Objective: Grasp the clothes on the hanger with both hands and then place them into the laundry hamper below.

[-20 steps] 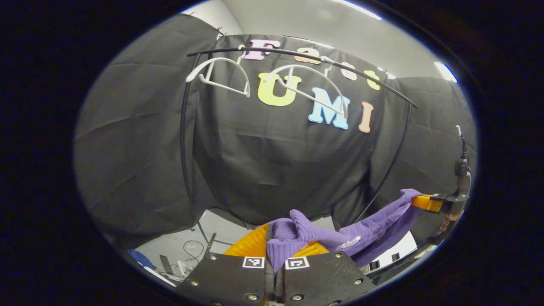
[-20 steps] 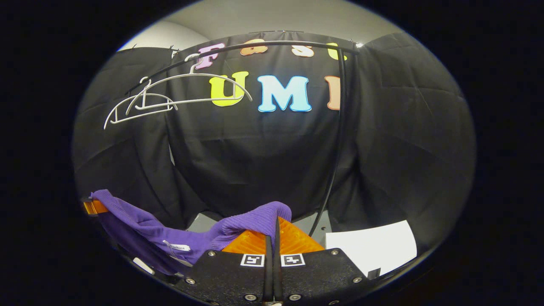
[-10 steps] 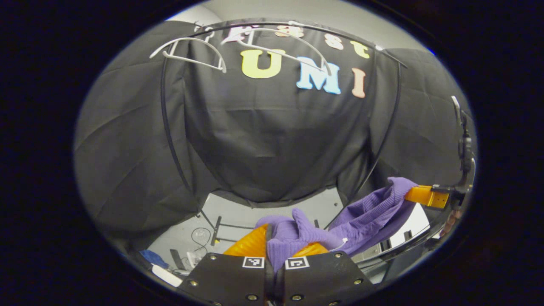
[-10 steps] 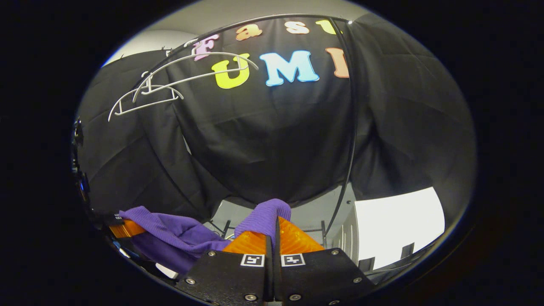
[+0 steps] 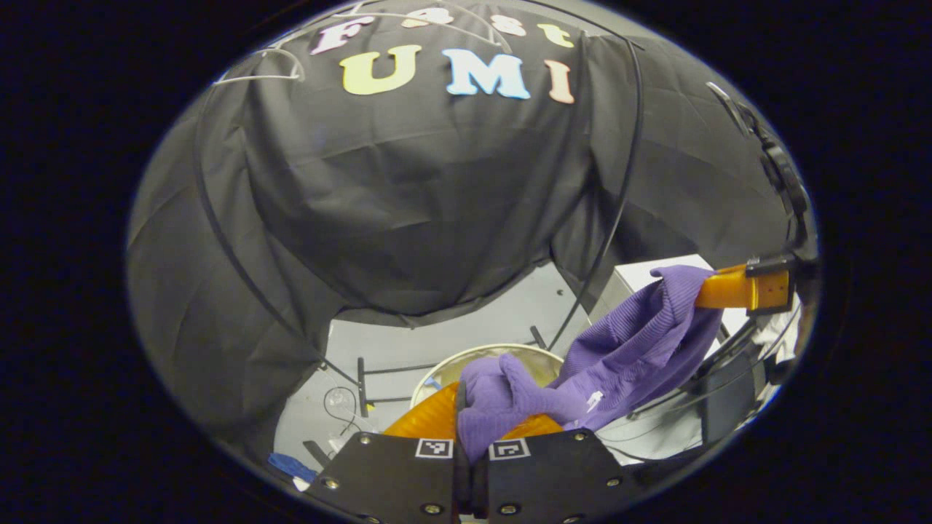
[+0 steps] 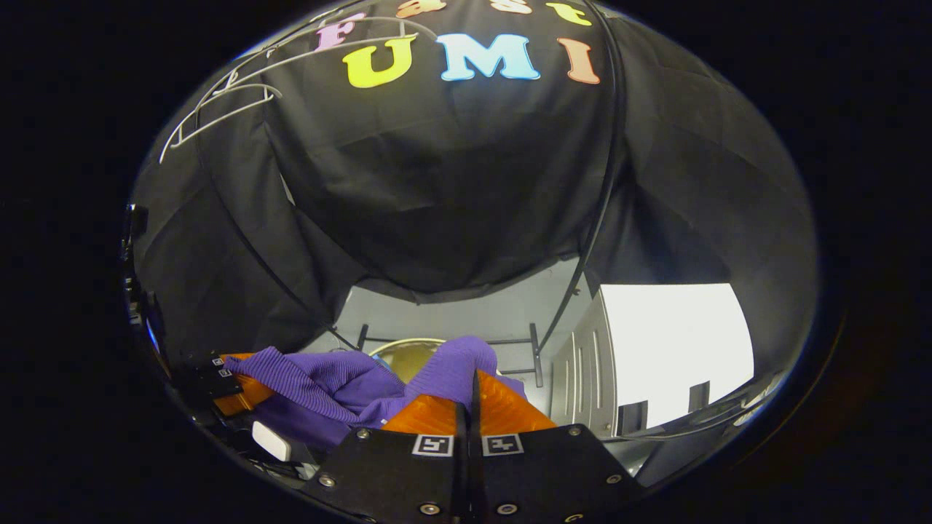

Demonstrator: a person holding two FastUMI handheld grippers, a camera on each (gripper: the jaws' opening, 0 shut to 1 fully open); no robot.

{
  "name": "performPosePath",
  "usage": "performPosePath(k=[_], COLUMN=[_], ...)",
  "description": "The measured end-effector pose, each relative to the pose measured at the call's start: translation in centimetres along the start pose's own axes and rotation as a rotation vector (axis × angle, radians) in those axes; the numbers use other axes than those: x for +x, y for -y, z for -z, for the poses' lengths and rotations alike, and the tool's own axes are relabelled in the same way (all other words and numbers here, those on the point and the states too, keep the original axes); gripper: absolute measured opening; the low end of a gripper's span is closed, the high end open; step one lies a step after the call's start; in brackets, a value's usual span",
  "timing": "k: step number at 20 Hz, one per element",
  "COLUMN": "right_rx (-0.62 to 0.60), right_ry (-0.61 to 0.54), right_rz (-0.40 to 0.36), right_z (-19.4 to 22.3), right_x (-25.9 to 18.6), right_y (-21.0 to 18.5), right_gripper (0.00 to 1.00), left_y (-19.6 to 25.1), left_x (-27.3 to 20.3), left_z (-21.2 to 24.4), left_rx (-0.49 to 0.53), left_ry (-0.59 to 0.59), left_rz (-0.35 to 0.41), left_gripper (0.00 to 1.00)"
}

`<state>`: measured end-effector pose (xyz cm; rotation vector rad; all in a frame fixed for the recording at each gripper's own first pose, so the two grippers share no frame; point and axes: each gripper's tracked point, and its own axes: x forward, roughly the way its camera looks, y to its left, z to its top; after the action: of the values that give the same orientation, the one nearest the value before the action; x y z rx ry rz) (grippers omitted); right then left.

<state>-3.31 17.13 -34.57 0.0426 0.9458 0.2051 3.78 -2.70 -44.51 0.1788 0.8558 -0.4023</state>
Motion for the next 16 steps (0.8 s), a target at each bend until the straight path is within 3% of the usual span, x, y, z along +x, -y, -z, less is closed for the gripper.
performPosePath(k=[4,8,16], right_rx=[0.078,0.077,0.094], right_ry=[-0.087,-0.123,-0.156], right_rz=[0.011,0.028,0.047], right_z=[2.6,2.9,3.0], right_x=[1.7,3.4,4.3], right_y=[-1.1,-2.3,-2.7], right_gripper=[0.01,0.01,0.02], left_y=[-1.1,-1.7,-3.1], left_x=[3.0,4.7,6.2], left_z=[2.1,2.7,3.5], left_rx=[0.011,-0.011,-0.055], left_ry=[-0.041,-0.069,-0.099], left_rz=[0.052,0.081,0.087], left_gripper=[0.04,0.04,0.04])
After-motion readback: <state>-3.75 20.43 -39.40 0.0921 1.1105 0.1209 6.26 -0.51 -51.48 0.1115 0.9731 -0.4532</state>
